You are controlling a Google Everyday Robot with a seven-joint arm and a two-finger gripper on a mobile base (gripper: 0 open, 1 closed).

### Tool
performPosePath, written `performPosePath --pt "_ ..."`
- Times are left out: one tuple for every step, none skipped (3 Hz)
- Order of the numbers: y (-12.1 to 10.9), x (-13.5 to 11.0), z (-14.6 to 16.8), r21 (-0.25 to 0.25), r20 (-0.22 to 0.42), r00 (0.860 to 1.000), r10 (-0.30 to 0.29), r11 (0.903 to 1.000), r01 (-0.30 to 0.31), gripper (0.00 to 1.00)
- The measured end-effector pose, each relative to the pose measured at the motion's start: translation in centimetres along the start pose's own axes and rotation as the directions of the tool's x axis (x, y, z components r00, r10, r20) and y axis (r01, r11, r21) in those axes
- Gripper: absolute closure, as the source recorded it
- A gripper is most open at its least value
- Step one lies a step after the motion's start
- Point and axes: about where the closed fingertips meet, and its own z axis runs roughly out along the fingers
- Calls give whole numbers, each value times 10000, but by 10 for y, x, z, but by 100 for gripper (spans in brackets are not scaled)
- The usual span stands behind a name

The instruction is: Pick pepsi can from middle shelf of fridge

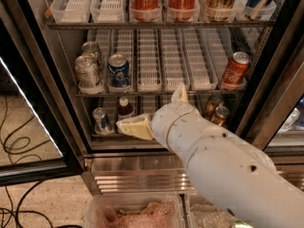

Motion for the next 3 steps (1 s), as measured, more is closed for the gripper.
performPosePath --pt "-5 -6 0 212 192 9998 -50 9998 46 0" --pt "2 -8 3 -10 243 9997 -94 10000 94 0" --pt "14 -26 27 -604 827 9954 -484 9967 535 0"
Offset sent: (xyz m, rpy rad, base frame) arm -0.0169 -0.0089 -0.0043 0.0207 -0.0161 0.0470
